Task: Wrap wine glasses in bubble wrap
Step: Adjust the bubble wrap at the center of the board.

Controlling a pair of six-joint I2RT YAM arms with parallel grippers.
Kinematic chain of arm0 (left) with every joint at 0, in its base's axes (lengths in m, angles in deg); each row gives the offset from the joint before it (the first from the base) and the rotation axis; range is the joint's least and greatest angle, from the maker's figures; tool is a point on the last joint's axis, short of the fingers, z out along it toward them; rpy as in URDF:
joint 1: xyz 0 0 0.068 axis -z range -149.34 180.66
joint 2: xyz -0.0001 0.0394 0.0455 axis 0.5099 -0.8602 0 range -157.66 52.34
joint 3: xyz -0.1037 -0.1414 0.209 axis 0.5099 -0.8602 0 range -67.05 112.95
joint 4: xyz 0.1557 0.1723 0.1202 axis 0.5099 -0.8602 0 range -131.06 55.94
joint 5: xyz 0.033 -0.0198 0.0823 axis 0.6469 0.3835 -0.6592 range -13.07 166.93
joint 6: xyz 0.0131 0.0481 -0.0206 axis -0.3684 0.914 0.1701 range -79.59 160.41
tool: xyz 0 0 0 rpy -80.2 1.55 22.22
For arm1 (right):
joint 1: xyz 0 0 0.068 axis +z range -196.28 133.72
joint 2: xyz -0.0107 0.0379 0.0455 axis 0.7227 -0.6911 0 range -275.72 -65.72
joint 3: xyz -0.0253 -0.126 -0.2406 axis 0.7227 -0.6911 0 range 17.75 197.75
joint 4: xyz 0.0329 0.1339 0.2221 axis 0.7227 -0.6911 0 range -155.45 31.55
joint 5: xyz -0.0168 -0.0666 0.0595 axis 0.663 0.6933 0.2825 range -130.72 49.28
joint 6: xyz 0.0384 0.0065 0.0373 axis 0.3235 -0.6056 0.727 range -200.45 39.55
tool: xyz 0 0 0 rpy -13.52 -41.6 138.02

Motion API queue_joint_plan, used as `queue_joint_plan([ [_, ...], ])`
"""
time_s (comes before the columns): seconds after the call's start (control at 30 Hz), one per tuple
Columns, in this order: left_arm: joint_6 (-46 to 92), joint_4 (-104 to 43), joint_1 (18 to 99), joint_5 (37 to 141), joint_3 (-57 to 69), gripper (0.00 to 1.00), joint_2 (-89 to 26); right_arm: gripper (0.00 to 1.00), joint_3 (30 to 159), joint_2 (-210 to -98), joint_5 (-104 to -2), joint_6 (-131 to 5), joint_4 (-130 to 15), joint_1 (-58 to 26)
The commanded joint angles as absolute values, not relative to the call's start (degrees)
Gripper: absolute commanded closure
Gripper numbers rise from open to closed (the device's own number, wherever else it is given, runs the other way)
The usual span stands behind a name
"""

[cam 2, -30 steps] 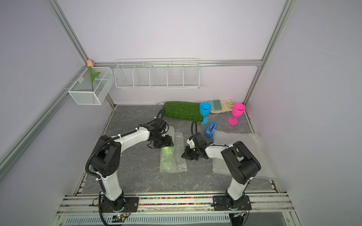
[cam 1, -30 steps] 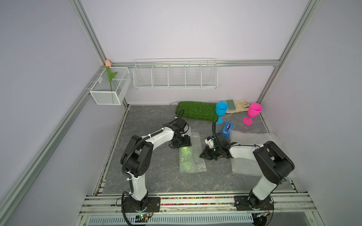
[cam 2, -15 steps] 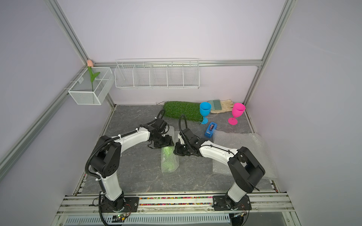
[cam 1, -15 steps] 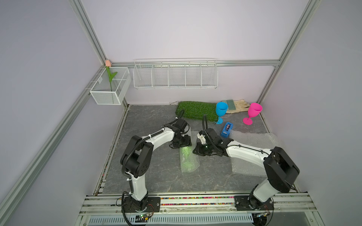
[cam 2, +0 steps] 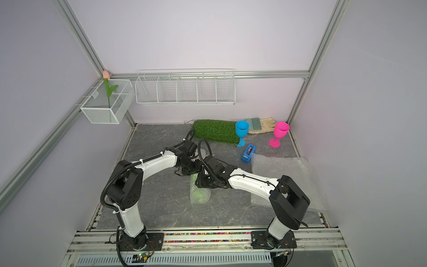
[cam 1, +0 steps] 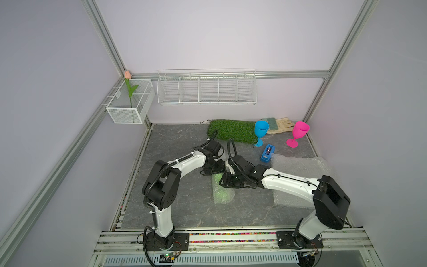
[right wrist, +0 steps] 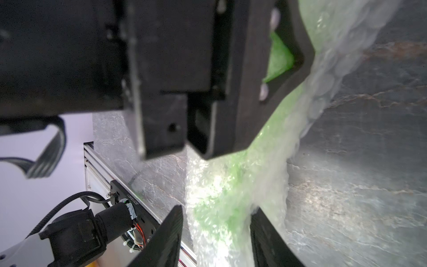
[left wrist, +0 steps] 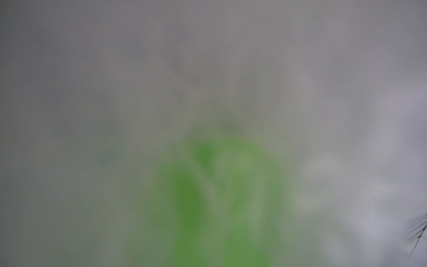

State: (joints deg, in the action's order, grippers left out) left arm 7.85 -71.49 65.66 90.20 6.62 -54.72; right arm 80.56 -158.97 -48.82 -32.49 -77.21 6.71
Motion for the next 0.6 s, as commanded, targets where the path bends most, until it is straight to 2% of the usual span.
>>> queue_joint_plan([
  [0.0, 6.24, -72.35, 65.75, 86.51, 5.28, 0.52, -56.43, 0.55, 83.01, -160.85, -44.40, -33.16, -81.69, 8.73],
  [0.2, 4.87, -72.92, 65.73, 85.80, 5.57, 0.51, -56.08, 0.64, 85.17, -162.85, -41.57, -34.20, -84.07, 9.92],
  [0.37, 4.03, -73.17, 65.73, 85.64, 5.78, 0.50, -55.87, 0.68, 86.48, -164.32, -40.19, -35.01, -85.86, 10.45],
  [0.47, 3.69, -73.32, 65.74, 85.54, 5.96, 0.48, -55.75, 0.78, 86.79, -164.33, -39.99, -35.38, -86.13, 10.45],
  [0.57, 3.41, -73.51, 65.73, 84.96, 5.77, 0.42, -54.76, 0.89, 87.17, -163.57, -39.09, -36.24, -87.39, 10.51],
])
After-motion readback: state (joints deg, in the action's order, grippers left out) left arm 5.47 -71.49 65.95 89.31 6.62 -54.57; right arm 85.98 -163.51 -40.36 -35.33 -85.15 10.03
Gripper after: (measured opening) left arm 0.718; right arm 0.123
